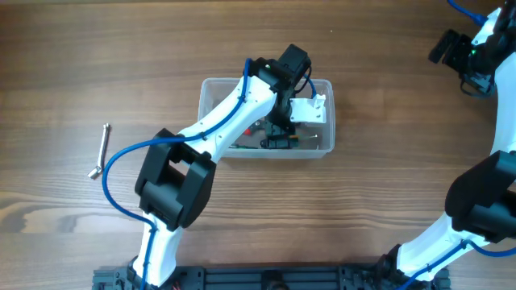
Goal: Pack container
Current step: 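Carry the screwdriver with the left gripper into the container and release, then move the left gripper to the metal wrench and grasp it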
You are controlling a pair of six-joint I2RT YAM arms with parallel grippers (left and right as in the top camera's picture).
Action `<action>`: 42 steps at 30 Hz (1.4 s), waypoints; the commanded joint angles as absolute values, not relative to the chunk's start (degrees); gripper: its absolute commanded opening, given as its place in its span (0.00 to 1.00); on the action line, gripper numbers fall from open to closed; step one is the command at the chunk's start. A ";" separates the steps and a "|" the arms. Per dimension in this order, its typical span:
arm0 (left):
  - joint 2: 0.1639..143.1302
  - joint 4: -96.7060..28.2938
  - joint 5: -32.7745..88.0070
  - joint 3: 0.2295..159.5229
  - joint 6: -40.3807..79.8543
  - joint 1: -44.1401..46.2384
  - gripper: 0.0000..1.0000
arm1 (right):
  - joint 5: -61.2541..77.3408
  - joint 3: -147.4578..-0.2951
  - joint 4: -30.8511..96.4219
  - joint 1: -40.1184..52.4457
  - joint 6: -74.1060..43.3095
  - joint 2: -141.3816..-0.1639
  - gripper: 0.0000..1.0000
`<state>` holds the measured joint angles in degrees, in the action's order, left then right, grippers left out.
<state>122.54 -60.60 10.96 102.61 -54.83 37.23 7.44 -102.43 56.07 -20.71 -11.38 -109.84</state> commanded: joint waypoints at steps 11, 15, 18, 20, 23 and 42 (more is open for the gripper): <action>102.45 -76.62 -5.78 102.43 -0.01 2.81 0.80 | 7.31 -102.24 55.88 -20.47 -12.16 -110.50 1.00; 107.66 -76.69 2.42 98.94 3.11 -14.04 0.92 | 7.31 -102.24 55.88 -20.47 -12.19 -110.50 1.00; 113.45 -74.94 1.02 97.49 -6.59 -21.34 0.90 | 7.31 -102.24 55.88 -20.47 -12.16 -110.50 1.00; 115.94 -73.87 1.02 97.49 -10.50 -23.05 0.83 | 7.31 -102.24 55.88 -20.47 -12.19 -110.50 1.00; 119.33 -69.56 -0.34 97.49 -12.53 -24.29 0.81 | 7.31 -102.24 55.88 -20.47 -12.16 -110.50 1.00; 130.21 -62.89 -0.47 94.50 -22.35 -24.23 0.58 | 7.31 -102.24 55.88 -20.47 -12.16 -110.50 1.00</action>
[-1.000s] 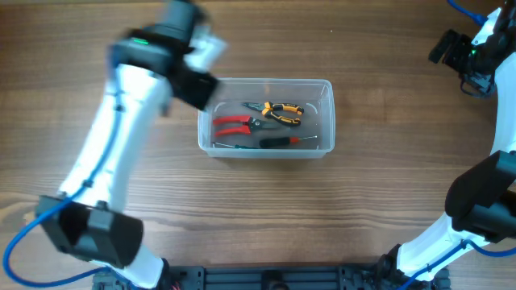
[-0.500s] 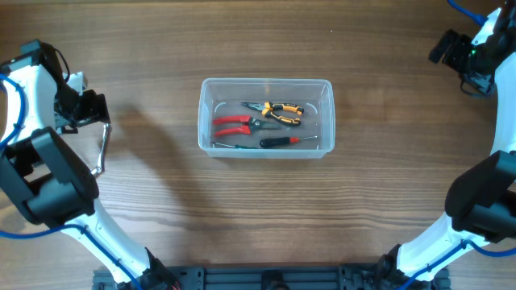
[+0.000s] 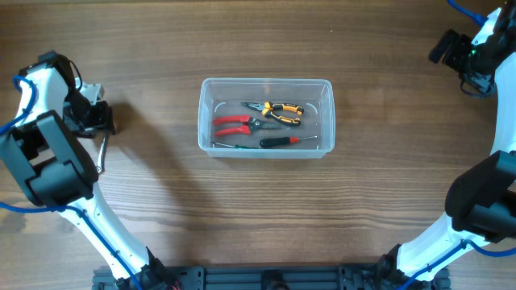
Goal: Pack container
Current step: 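Move the left gripper to the metal wrench and grasp it, then lower the wrench into the container with the left gripper and release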
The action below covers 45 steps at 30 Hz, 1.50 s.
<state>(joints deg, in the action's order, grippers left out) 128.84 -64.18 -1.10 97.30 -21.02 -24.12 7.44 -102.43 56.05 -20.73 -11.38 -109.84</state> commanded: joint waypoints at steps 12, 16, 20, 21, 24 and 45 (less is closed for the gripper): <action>130.17 -60.58 -0.51 89.25 -22.26 -19.62 0.04 | 7.31 -102.24 55.88 -20.49 -12.16 -110.50 1.00; 127.79 -64.07 -4.23 90.21 -20.38 -15.09 0.04 | 7.31 -102.24 55.88 -20.47 -12.16 -110.50 1.00; 118.78 -71.61 -5.69 98.83 -20.34 -8.14 0.04 | 7.31 -102.24 55.88 -20.47 -12.16 -110.50 1.00; 115.28 -72.86 -5.67 102.04 -20.36 -5.50 0.04 | 7.31 -102.24 55.88 -20.47 -12.16 -110.50 1.00; 106.59 -71.42 -5.67 106.89 -22.72 2.17 0.04 | 7.31 -102.24 55.88 -20.47 -12.19 -110.50 1.00; 124.44 -67.05 2.74 107.04 -70.28 40.66 0.13 | 7.31 -102.24 55.88 -20.47 -12.16 -110.50 1.00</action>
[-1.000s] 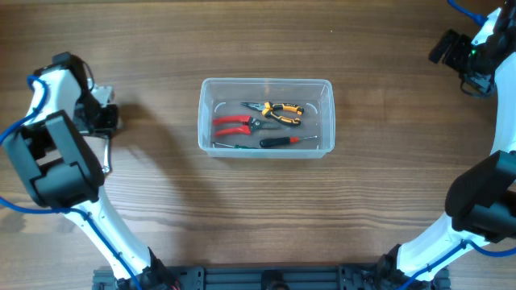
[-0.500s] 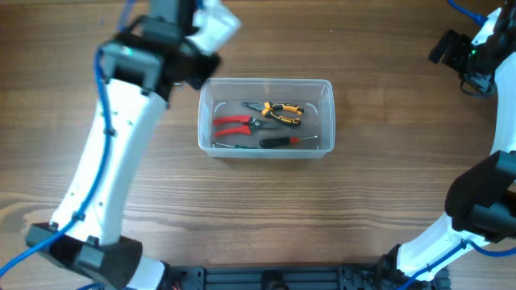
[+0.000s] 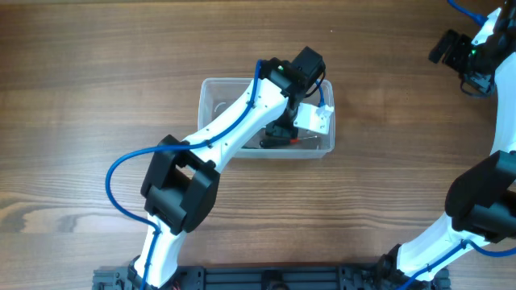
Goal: Pack container
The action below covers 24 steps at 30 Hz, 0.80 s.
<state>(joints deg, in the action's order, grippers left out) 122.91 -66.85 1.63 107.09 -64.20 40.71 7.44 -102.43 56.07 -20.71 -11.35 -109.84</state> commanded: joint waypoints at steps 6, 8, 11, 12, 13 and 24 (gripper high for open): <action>122.37 -61.14 -4.38 107.20 -53.47 40.18 1.00 | 7.31 -102.24 55.88 -20.47 -12.16 -110.50 1.00; 119.90 -60.62 -8.05 109.38 -46.13 39.29 1.00 | 7.31 -102.24 55.88 -20.47 -12.16 -110.50 1.00; 115.52 -59.31 -8.01 113.89 -34.15 36.67 1.00 | 7.29 -102.24 55.90 -20.47 -12.19 -110.50 1.00; 113.84 -58.59 -7.99 115.68 -28.10 35.05 1.00 | 7.31 -102.24 55.88 -20.47 -12.16 -110.50 1.00; 112.60 -58.46 -7.97 116.66 -24.77 33.80 1.00 | 7.33 -102.24 54.85 -20.47 -12.36 -110.50 1.00; 98.24 -74.65 -7.42 117.73 1.78 3.79 1.00 | 20.84 -103.39 50.15 -17.91 -9.02 -108.86 0.91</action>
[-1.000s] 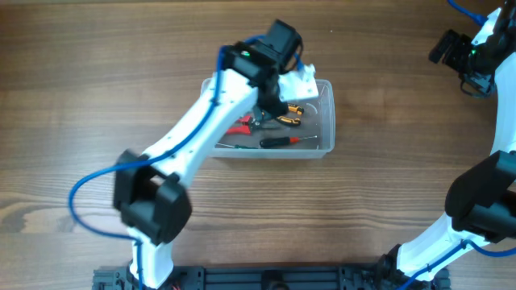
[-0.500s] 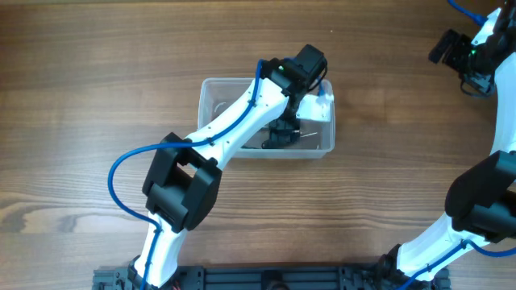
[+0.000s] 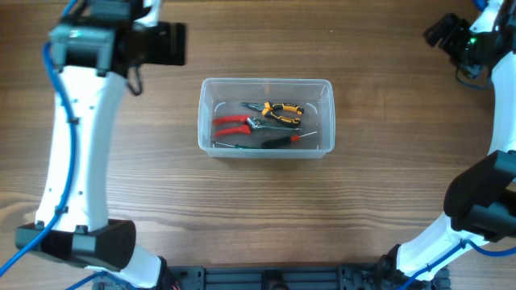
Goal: Pack container
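Observation:
A clear plastic container (image 3: 208, 113) stands in the middle of the table. Inside lie red-handled pliers (image 3: 230, 124), yellow-and-black pliers (image 3: 280, 111) and a screwdriver with a red and black handle (image 3: 274, 141). My left gripper (image 3: 165, 43) is raised at the back left, well away from the container; its fingers do not show clearly. My right gripper (image 3: 439, 31) hangs at the far right back corner, small and dark, with its jaws unreadable.
The wooden table (image 3: 145, 201) stretches around the container. The left arm's white links (image 3: 76, 145) run down the left side. The right arm's base (image 3: 476, 209) fills the lower right corner.
My left arm was reaching over the right end of the container; now it is raised at the back left. The tools in the container show again. The right arm shifted only slightly.
First my left gripper was inside the container while a metal key lay on the table at the left. Then the gripper was at that key. Then it was over the container and the key was gone from the table. Now the arm is clear.

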You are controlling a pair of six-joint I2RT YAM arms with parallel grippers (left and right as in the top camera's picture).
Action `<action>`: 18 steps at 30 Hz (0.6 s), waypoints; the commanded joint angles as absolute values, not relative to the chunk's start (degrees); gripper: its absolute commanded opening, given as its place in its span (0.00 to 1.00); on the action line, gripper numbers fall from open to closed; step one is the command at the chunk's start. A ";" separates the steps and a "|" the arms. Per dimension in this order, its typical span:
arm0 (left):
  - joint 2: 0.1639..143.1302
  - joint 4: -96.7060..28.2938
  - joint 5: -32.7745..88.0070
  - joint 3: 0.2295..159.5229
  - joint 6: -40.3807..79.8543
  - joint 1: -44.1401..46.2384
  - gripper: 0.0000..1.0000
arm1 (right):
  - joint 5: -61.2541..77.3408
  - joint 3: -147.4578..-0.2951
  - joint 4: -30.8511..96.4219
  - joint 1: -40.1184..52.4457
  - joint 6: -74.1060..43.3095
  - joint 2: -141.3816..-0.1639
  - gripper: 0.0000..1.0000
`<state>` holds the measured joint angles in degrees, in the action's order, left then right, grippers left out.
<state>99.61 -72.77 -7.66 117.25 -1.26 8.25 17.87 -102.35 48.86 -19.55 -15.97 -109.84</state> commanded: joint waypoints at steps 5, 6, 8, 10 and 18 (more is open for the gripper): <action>94.32 -76.71 -8.45 117.73 1.78 -6.39 1.00 | 14.37 -104.64 50.30 -16.82 1.34 -88.49 0.99; 91.31 -76.23 -11.25 117.73 1.80 -7.73 1.00 | 14.39 -104.64 50.11 -16.82 2.70 -81.52 1.00; 87.61 -76.23 -12.58 117.73 1.80 -9.04 1.00 | 14.50 -104.64 50.39 -16.82 2.98 -74.59 1.00; 81.95 -77.56 -12.49 117.71 1.85 -10.90 1.00 | 15.53 -104.62 54.72 -16.82 3.05 -65.78 1.00; 74.19 -81.84 -12.29 117.71 5.19 -11.42 1.00 | 18.50 -102.63 72.60 -16.82 2.81 -49.15 1.00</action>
